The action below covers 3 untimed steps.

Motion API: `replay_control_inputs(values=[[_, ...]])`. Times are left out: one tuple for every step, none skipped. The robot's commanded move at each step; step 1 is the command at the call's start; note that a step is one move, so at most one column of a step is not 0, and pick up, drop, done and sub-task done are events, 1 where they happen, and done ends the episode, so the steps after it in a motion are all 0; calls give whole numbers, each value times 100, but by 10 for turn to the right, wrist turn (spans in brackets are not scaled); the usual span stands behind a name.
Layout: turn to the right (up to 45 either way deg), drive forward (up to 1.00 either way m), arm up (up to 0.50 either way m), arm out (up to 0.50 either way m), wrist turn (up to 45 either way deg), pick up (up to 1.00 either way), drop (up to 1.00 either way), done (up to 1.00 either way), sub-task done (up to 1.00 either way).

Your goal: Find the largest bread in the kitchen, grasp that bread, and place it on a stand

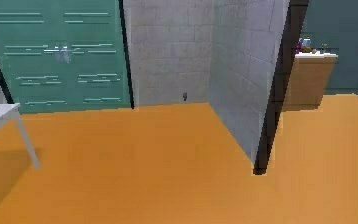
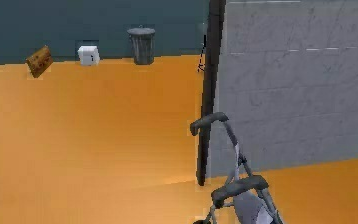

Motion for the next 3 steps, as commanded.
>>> replay_control_inputs(values=[[0, 40, 0, 0, 0, 0, 0, 0, 0], [450, 0, 0, 0, 0, 0, 0, 0, 0], [210, 0, 0, 0, 0, 0, 0, 0, 0]])
